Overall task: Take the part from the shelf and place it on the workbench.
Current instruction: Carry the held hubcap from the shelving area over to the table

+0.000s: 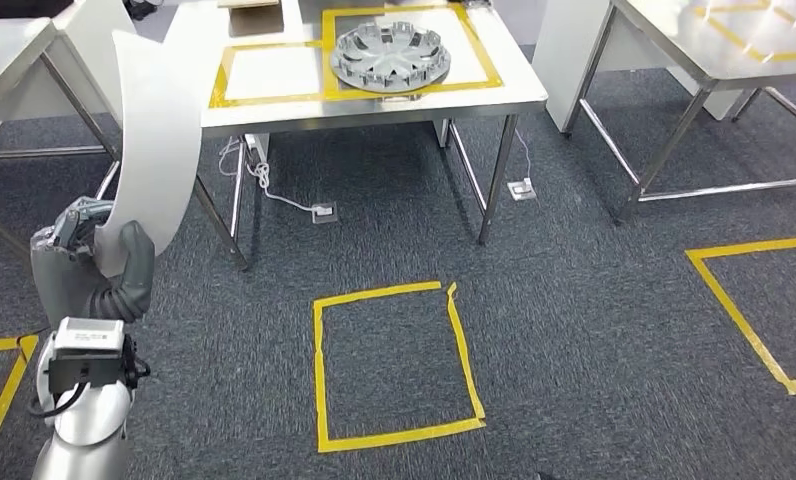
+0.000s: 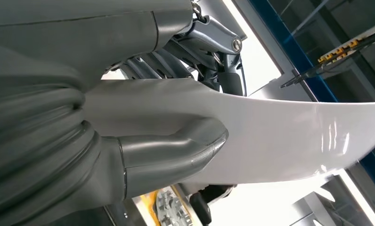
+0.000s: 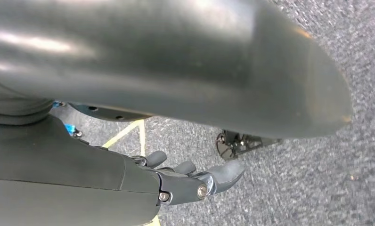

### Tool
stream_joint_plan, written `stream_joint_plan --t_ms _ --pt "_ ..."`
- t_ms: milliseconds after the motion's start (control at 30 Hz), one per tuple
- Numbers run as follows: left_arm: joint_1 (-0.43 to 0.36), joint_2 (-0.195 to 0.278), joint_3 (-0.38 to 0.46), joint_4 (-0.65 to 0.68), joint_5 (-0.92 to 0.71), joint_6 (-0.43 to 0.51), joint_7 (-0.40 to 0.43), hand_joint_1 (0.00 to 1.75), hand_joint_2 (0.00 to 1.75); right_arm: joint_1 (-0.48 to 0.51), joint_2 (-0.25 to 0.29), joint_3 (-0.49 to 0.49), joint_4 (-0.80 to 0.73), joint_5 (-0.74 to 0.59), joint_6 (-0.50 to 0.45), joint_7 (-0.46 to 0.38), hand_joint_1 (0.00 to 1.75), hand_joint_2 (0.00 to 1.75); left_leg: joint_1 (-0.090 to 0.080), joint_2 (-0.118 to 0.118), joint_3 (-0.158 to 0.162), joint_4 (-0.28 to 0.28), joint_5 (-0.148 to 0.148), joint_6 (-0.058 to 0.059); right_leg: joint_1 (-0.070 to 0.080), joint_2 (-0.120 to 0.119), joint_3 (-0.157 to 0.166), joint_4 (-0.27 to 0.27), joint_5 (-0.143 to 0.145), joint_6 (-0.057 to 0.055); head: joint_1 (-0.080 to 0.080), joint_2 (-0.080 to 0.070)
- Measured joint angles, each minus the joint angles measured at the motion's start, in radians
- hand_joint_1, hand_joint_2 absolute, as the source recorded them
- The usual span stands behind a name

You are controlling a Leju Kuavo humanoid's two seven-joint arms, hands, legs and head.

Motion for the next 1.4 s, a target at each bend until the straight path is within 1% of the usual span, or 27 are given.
stream_joint_plan --t_ms 67,167,200,233,267,367,400,467,533,600,667,700,733,767,800,867,900,933,1000,1033,1100,1133,1200,1233,1267,1300,1400 --pt "0.004 -0.001 0.008 -0.011 -0.01 -0.006 0.001 1.75 1.75 -0.003 0.0 0.002 0.0 0.005 0.0 0.001 0.0 0.0 0.003 -0.001 0.022 -0.002 -0.006 0.009 -0.002 -0.004 -0.042 0.076 -0.013 0.01 0.002 0.0" --pt "0.008 -0.003 0.016 -0.016 -0.022 -0.014 0.004 1.75 1.75 -0.005 0.0 0.004 0.0 0.01 0.001 0.009 0.0 0.0 0.004 -0.002 0.041 -0.002 -0.028 0.014 -0.008 -0.007 -0.176 0.249 -0.08 0.024 0.005 0.0" --pt "0.011 -0.004 0.017 -0.016 -0.025 -0.016 0.005 1.75 1.75 -0.004 0.001 0.004 0.0 0.011 0.001 0.011 0.0 0.0 0.004 -0.003 0.05 -0.002 -0.037 0.013 -0.01 -0.007 -0.209 0.273 -0.1 0.027 0.005 0.0" --pt "0.013 -0.005 0.018 -0.016 -0.026 -0.018 0.006 1.75 1.75 -0.002 0.001 0.004 0.0 0.011 0.001 0.013 0.0 0.0 0.004 -0.005 0.062 -0.002 -0.047 0.011 -0.012 -0.008 -0.227 0.266 -0.104 0.028 0.005 0.0" --pt "0.015 -0.006 0.02 -0.016 -0.027 -0.019 0.006 1.75 1.75 -0.001 0.001 0.004 0.0 0.011 0.002 0.014 0.0 0.0 0.005 -0.005 0.076 -0.001 -0.059 0.009 -0.013 -0.008 -0.229 0.227 -0.083 0.026 0.006 0.0" --pt "0.016 -0.012 0.02 -0.016 -0.028 -0.025 0.006 1.75 1.75 0.001 0.001 0.004 0.001 0.007 0.005 0.015 0.0 0.0 0.003 -0.006 0.109 0.0 -0.095 -0.003 -0.011 -0.012 -0.198 0.042 0.079 0.015 0.006 0.0" --pt "0.016 -0.015 0.02 -0.016 -0.028 -0.027 0.006 1.75 1.75 0.002 0.001 0.004 0.001 0.006 0.006 0.015 0.0 0.0 0.002 -0.006 0.116 -0.002 -0.107 -0.009 -0.008 -0.012 -0.189 0.008 0.114 0.011 0.006 0.0" --pt "0.014 -0.018 0.02 -0.016 -0.029 -0.029 0.005 1.75 1.75 0.001 0.001 0.004 0.001 0.004 0.007 0.015 0.0 0.0 0.001 -0.009 0.133 0.004 -0.114 -0.023 -0.006 -0.012 -0.176 -0.005 0.121 -0.001 0.006 0.0" --pt "0.01 -0.019 0.02 -0.016 -0.03 -0.029 0.003 1.75 1.75 -0.001 0.001 0.004 0.001 0.003 0.008 0.015 0.0 0.0 0.003 -0.007 0.126 0.045 -0.107 -0.034 -0.008 -0.01 -0.154 -0.012 0.115 -0.017 0.004 0.0" --pt "0.005 -0.02 0.019 -0.015 -0.03 -0.029 0.002 1.75 1.75 -0.003 0.001 0.003 0.001 0.003 0.008 0.014 0.0 0.0 0.004 -0.003 0.064 0.147 -0.119 -0.04 -0.008 -0.01 -0.13 -0.015 0.103 -0.03 0.002 0.0" --pt "0.003 -0.021 0.019 -0.012 -0.03 -0.029 0.002 1.75 1.75 -0.003 0.001 0.003 0.001 0.003 0.008 0.013 0.0 0.0 0.004 -0.002 -0.022 0.259 -0.172 -0.044 -0.007 -0.009 -0.109 -0.015 0.082 -0.035 0.001 0.0" --pt "0.003 -0.021 0.019 -0.009 -0.03 -0.029 0.003 1.75 1.75 -0.002 0.001 0.003 0.001 0.003 0.008 0.013 0.0 0.0 0.004 -0.002 -0.056 0.287 -0.201 -0.045 -0.006 -0.008 -0.097 -0.015 0.071 -0.034 0.001 0.0" --pt "0.003 -0.021 0.019 -0.007 -0.029 -0.029 0.003 1.75 1.75 -0.001 0.001 0.003 0.001 0.003 0.008 0.012 0.0 0.0 0.004 -0.002 -0.076 0.287 -0.215 -0.044 -0.006 -0.006 -0.083 -0.015 0.06 -0.034 0.001 0.0" --pt "0.003 -0.021 0.019 -0.006 -0.029 -0.029 0.002 1.75 1.75 -0.001 0.001 0.003 0.001 0.003 0.008 0.012 0.0 0.0 0.004 -0.002 -0.082 0.258 -0.207 -0.042 -0.006 -0.005 -0.068 -0.014 0.048 -0.033 0.001 0.0" --pt "0.002 -0.021 0.019 -0.005 -0.028 -0.029 0.002 1.75 1.75 0.0 0.001 0.003 0.001 0.003 0.008 0.01 0.0 0.0 0.004 -0.001 -0.076 0.204 -0.17 -0.039 -0.006 -0.004 -0.052 -0.015 0.036 -0.031 0.001 0.0" --pt "0.001 -0.021 0.019 -0.004 -0.028 -0.029 0.0 1.75 1.75 -0.001 0.001 0.003 0.001 0.002 0.008 0.01 0.0 0.0 0.001 0.0 -0.055 0.08 -0.052 -0.029 -0.004 -0.002 -0.025 -0.013 0.011 -0.025 0.001 0.0" --pt "0.0 -0.021 0.019 -0.003 -0.027 -0.029 0.0 1.75 1.75 -0.002 0.001 0.003 0.001 0.002 0.008 0.01 0.0 0.0 -0.002 0.0 -0.047 0.042 -0.009 -0.024 -0.002 -0.001 -0.017 -0.013 -0.002 -0.019 0.001 0.0" --pt "-0.002 -0.021 0.019 -0.002 -0.027 -0.029 0.0 1.75 1.75 -0.002 0.001 0.003 0.001 0.001 0.008 0.011 0.0 0.0 -0.003 0.0 -0.042 0.023 0.013 -0.017 -0.001 0.0 -0.01 -0.01 -0.009 -0.012 0.001 0.0" --pt "-0.007 -0.023 0.019 -0.002 -0.027 -0.029 0.0 1.75 1.75 -0.003 0.001 0.003 0.001 0.0 0.008 0.012 0.0 0.0 -0.001 -0.003 -0.028 0.021 0.009 -0.005 0.001 0.001 -0.008 0.005 -0.011 -0.001 0.002 0.0" --pt "-0.011 -0.025 0.02 -0.002 -0.027 -0.028 0.0 1.75 1.75 -0.004 0.001 0.003 0.001 -0.001 0.008 0.012 0.0 0.0 0.001 -0.004 -0.02 0.019 0.005 0.002 0.001 0.0 -0.019 0.035 -0.003 0.004 0.002 0.0" --pt "-0.018 -0.027 0.02 -0.001 -0.027 -0.028 0.0 1.75 1.75 -0.006 0.001 0.003 0.001 -0.003 0.008 0.013 0.0 0.0 0.003 -0.003 -0.001 0.017 -0.008 0.013 -0.002 -0.003 -0.085 0.139 0.0 0.015 0.005 0.0" --pt "-0.019 -0.027 0.02 -0.001 -0.027 -0.027 0.0 1.75 1.75 -0.007 0.001 0.003 0.001 -0.003 0.008 0.015 0.0 0.0 0.003 -0.003 0.008 0.017 -0.017 0.016 -0.003 -0.005 -0.131 0.204 -0.017 0.02 0.006 0.0" --pt "-0.02 -0.028 0.02 0.001 -0.027 -0.027 0.0 1.75 1.75 -0.005 0.001 0.003 0.001 -0.002 0.008 0.017 0.0 0.0 0.003 -0.004 0.026 0.017 -0.037 0.018 -0.005 -0.007 -0.214 0.287 -0.082 0.026 0.008 0.0" --pt "-0.02 -0.028 0.02 0.002 -0.027 -0.027 0.0 1.75 1.75 -0.003 0.001 0.003 0.001 -0.002 0.008 0.018 0.0 0.0 0.003 -0.005 0.038 0.017 -0.048 0.018 -0.006 -0.007 -0.238 0.291 -0.106 0.027 0.008 0.0" --pt "-0.02 -0.028 0.02 0.002 -0.027 -0.027 0.0 1.75 1.75 -0.002 0.001 0.003 0.001 -0.002 0.008 0.018 0.0 0.0 0.003 -0.006 0.053 0.017 -0.06 0.016 -0.006 -0.007 -0.247 0.266 -0.106 0.026 0.008 0.0" --pt "-0.02 -0.028 0.02 0.003 -0.027 -0.027 0.0 1.75 1.75 -0.002 0.001 0.003 0.001 -0.002 0.008 0.018 0.0 0.0 0.003 -0.007 0.069 0.017 -0.072 0.014 -0.005 -0.007 -0.243 0.214 -0.077 0.022 0.008 0.0" --pt "-0.026 -0.029 0.02 0.01 -0.022 -0.027 0.0 1.75 1.75 0.0 0.0 0.002 0.001 -0.002 0.008 0.018 0.0 0.0 0.001 -0.009 0.103 0.017 -0.109 0.005 0.004 -0.008 -0.21 0.036 0.091 0.004 0.008 0.0"
